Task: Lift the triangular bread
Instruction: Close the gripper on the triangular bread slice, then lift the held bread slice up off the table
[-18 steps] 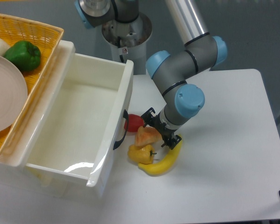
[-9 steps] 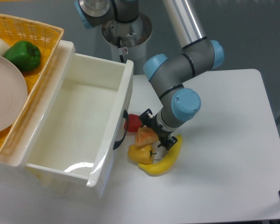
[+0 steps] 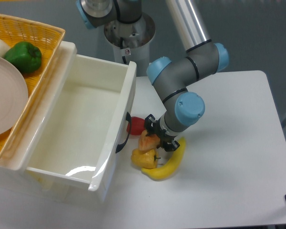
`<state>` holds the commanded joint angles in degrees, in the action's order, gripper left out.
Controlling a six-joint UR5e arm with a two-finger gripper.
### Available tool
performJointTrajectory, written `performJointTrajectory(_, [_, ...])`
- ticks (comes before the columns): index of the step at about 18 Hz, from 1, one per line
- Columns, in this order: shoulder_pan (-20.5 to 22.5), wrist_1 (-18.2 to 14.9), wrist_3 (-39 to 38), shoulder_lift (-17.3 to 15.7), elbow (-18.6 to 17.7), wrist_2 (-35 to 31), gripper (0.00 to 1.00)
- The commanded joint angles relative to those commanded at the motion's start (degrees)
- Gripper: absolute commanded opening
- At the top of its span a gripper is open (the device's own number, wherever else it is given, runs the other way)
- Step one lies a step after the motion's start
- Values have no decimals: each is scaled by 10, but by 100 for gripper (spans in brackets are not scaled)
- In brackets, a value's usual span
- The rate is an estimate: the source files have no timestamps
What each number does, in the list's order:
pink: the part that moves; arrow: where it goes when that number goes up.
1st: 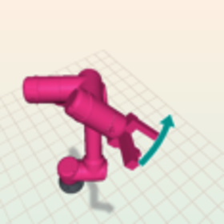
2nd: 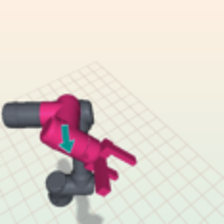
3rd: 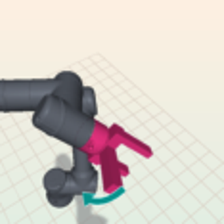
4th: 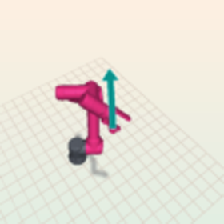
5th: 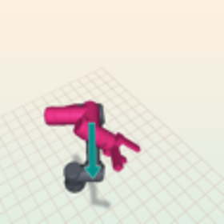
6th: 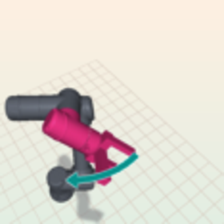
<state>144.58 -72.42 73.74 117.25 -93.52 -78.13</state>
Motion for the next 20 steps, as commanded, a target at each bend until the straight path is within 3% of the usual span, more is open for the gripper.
performJointTrajectory(12, [10, -10, 6, 3, 41, -2, 19])
performJointTrajectory(17, [20, -37, 32, -8, 45, -1, 19])
performJointTrajectory(20, [22, -56, 51, -9, 70, -5, 19])
